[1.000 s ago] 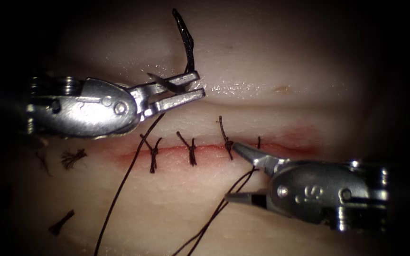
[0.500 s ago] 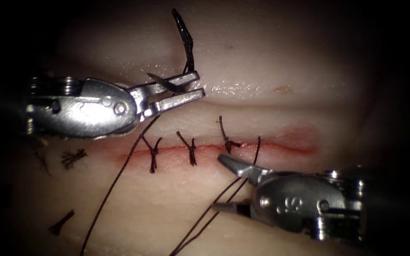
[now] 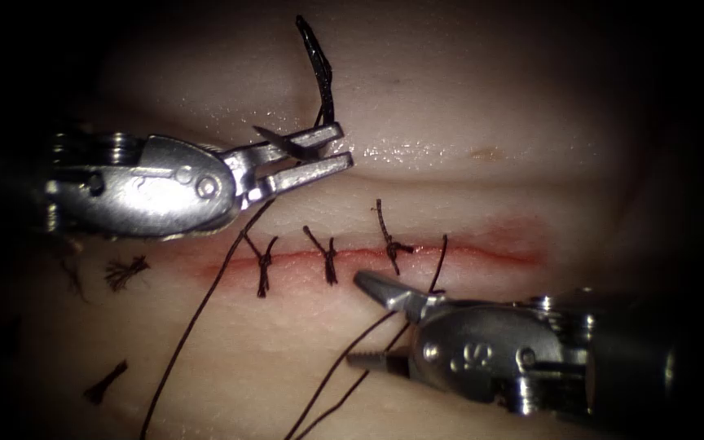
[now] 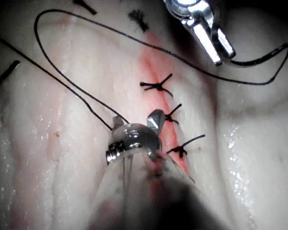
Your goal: Wound Closure
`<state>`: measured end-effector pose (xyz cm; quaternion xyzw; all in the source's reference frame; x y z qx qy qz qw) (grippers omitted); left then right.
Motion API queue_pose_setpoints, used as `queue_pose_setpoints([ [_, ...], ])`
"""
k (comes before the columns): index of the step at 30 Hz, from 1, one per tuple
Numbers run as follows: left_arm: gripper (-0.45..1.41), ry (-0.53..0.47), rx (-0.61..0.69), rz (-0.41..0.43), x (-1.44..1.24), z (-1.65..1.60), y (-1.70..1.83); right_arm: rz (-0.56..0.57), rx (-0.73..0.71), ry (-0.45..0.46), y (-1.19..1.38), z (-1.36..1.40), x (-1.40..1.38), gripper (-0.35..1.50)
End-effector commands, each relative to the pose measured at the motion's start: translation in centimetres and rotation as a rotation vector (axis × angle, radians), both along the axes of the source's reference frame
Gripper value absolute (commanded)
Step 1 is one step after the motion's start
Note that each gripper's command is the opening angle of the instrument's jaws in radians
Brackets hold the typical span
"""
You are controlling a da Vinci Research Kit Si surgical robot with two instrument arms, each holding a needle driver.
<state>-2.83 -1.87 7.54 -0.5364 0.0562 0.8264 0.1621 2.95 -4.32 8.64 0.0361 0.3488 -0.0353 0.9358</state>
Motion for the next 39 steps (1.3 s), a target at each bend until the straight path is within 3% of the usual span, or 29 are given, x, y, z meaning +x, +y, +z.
queue_pose_setpoints([
  [1, -0.45, -0.002, 0.0, 0.002, -0.05, 0.06, -0.03, -0.012, 0.006, -0.005, -0.05, 0.08, 0.08, 1.37],
  [9, -0.45, -0.002, 0.0, 0.001, -0.05, 0.06, -0.03, -0.058, 0.033, -0.048, -0.06, 0.24, 0.02, 1.35],
  [23, -0.45, -0.003, 0.006, -0.001, -0.06, 0.05, -0.03, -0.108, 0.026, -0.191, -0.1, 0.53, -0.02, 1.17],
  [24, -0.45, -0.003, 0.006, -0.001, -0.06, 0.05, -0.03, -0.115, 0.029, -0.2, -0.11, 0.55, -0.03, 1.1],
  [26, -0.45, -0.003, 0.006, -0.001, -0.06, 0.05, -0.03, -0.125, 0.033, -0.206, -0.12, 0.56, -0.05, 0.73],
  [27, -0.45, -0.003, 0.006, -0.001, -0.06, 0.05, -0.04, -0.126, 0.039, -0.209, -0.12, 0.56, -0.07, 0.41],
  [28, -0.45, -0.003, 0.006, -0.001, -0.06, 0.05, -0.04, -0.128, 0.046, -0.212, -0.13, 0.54, -0.09, -0.16],
  [29, -0.45, -0.002, 0.006, -0.001, -0.06, 0.05, -0.04, -0.128, 0.052, -0.213, -0.13, 0.52, -0.12, -0.35],
  [39, -0.45, -0.001, 0.006, -0.003, -0.08, 0.04, -0.04, -0.072, 0.036, -0.171, -0.16, -0.05, -0.27, -0.35],
])
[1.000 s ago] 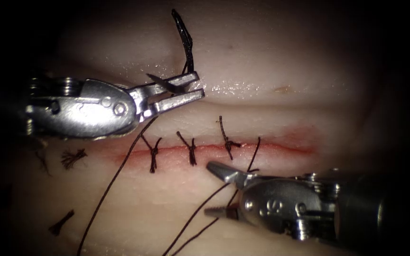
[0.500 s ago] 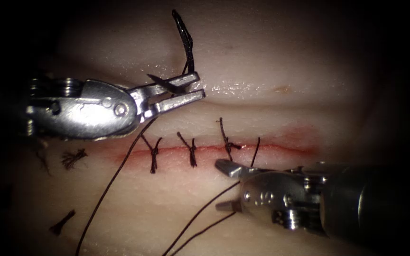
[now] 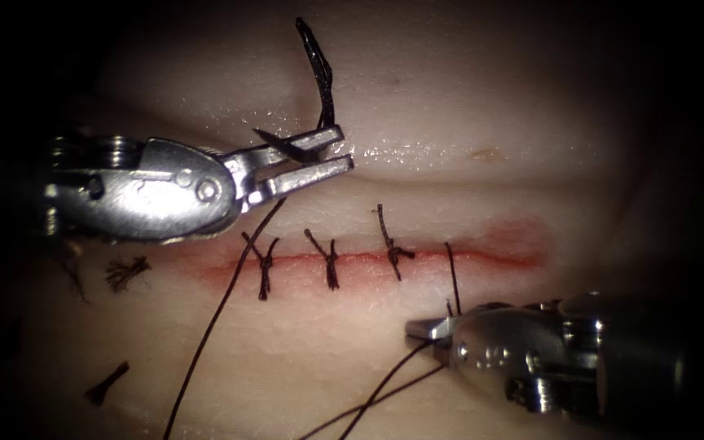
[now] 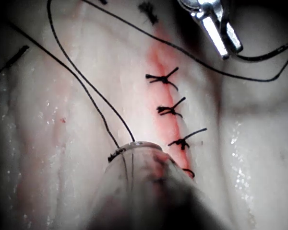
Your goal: Wound Closure
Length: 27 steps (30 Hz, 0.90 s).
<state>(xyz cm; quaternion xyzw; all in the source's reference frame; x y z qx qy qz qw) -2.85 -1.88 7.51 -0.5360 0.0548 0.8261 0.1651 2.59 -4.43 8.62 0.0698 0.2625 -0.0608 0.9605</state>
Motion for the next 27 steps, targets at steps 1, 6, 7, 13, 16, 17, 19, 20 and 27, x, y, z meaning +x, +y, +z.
queue_pose_setpoints([
  [1, -0.45, 0.0, 0.0, 0.0, -0.06, 0.06, -0.03, 0.011, -0.002, 0.014, -0.05, -0.09, 0.1, -0.35],
  [6, -0.45, 0.002, 0.001, 0.001, -0.07, 0.06, -0.03, 0.052, -0.013, 0.045, -0.08, -0.41, 0.16, -0.35],
  [7, -0.45, 0.002, 0.001, 0.001, -0.07, 0.06, -0.03, 0.056, -0.014, 0.049, -0.09, -0.46, 0.17, -0.35],
  [13, -0.45, 0.002, 0.001, 0.001, -0.08, 0.06, -0.03, 0.078, -0.022, 0.065, -0.21, -0.7, 0.18, -0.35],
  [16, -0.45, 0.003, 0.001, 0.0, -0.08, 0.06, -0.03, 0.08, -0.023, 0.073, -0.31, -0.82, 0.2, -0.35],
  [17, -0.45, 0.003, 0.001, 0.0, -0.08, 0.06, -0.03, 0.079, -0.02, 0.078, -0.34, -0.87, 0.21, -0.35],
  [19, -0.45, 0.003, 0.001, 0.0, -0.08, 0.06, -0.04, 0.084, -0.02, 0.094, -0.42, -1.0, 0.23, -0.35],
  [20, -0.45, 0.003, 0.001, 0.0, -0.08, 0.06, -0.04, 0.085, -0.02, 0.099, -0.46, -1.06, 0.24, -0.35],
  [27, -0.45, 0.005, 0.002, 0.001, -0.1, 0.06, -0.04, 0.077, 0.002, 0.159, -0.75, -1.62, 0.42, -0.35],
])
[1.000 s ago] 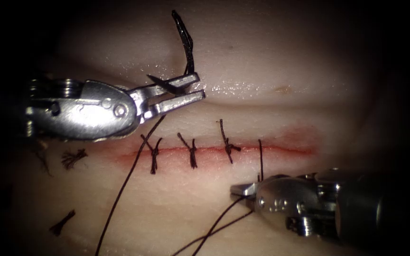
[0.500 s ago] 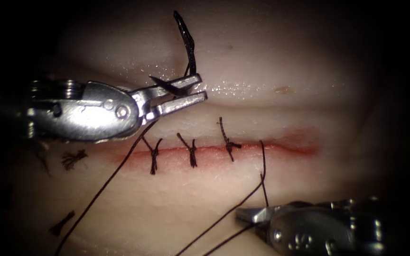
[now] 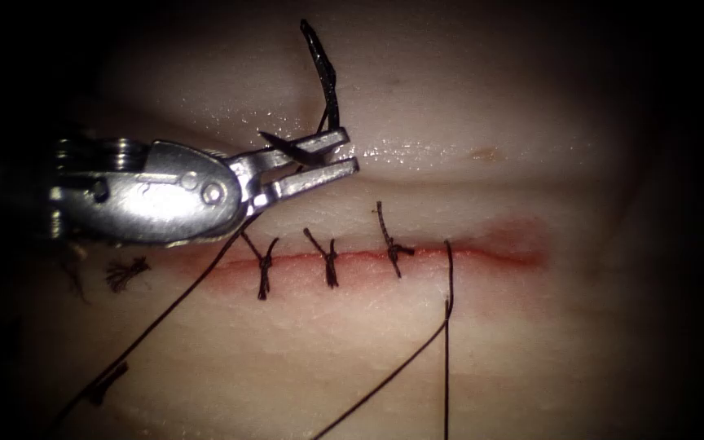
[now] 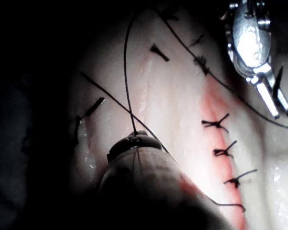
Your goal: Wound Closure
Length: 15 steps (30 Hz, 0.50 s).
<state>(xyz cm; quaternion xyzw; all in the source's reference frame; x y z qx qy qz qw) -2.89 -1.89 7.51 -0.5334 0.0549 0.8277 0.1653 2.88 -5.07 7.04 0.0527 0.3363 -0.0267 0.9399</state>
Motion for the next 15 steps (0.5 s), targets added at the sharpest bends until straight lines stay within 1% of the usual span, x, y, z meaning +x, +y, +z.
queue_pose_setpoints([
  [1, -0.45, -0.001, 0.001, 0.001, -0.06, 0.06, -0.03, -0.007, 0.004, 0.023, -0.15, -0.15, 0.17, -0.35],
  [4, -0.45, -0.001, 0.001, 0.001, -0.06, 0.06, -0.03, -0.018, 0.002, 0.043, -0.21, -0.35, 0.29, -0.35],
  [11, -0.45, 0.0, 0.001, 0.0, -0.07, 0.06, -0.03, -0.02, 0.02, 0.167, -0.27, -0.75, 0.64, -0.35],
  [15, -0.45, 0.001, 0.002, 0.003, -0.07, 0.06, -0.03, -0.016, 0.007, 0.209, -0.27, -0.92, 0.79, -0.35],
])
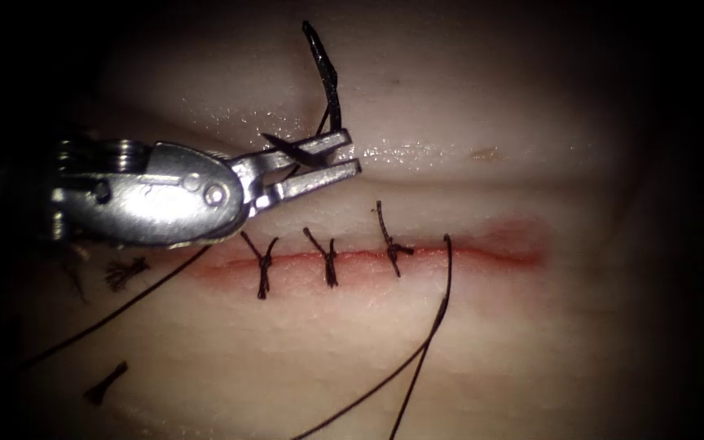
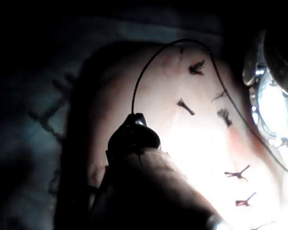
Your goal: Wound Closure
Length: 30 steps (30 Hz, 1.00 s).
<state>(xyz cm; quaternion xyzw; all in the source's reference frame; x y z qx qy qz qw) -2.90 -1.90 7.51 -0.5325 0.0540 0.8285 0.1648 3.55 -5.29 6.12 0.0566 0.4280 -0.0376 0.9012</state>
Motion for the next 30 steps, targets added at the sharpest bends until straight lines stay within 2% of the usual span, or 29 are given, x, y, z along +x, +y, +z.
queue_pose_setpoints([
  [1, -0.45, -0.001, 0.001, 0.001, -0.06, 0.06, -0.03, -0.002, -0.001, 0.013, -0.05, -0.02, 0.15, -0.35],
  [4, -0.45, -0.001, 0.001, 0.001, -0.06, 0.06, -0.03, 0.001, 0.007, 0.067, 0.07, -0.02, 0.16, -0.35],
  [6, -0.45, -0.001, 0.001, 0.001, -0.06, 0.06, -0.03, 0.028, -0.006, 0.103, 0.23, 0.02, 0.06, 0.51],
  [8, -0.45, -0.001, 0.0, 0.001, -0.06, 0.06, -0.03, 0.082, -0.021, 0.131, 0.43, 0.07, -0.09, 1.13],
  [11, -0.45, 0.0, 0.0, 0.0, -0.06, 0.06, -0.03, 0.165, -0.051, 0.166, 0.73, 0.15, -0.36, 1.43],
  [16, -0.45, 0.003, -0.001, 0.0, -0.09, 0.08, -0.03, 0.225, -0.054, 0.174, 1.11, 0.3, -0.82, 1.48],
  [21, -0.45, 0.009, 0.0, 0.002, -0.1, 0.1, -0.04, 0.245, -0.063, 0.139, 1.28, 0.59, -1.17, 1.48],
  [30, -0.45, 0.01, -0.001, 0.002, -0.1, 0.1, -0.04, 0.203, -0.047, 0.061, 1.37, 1.25, -1.34, 1.48],
])
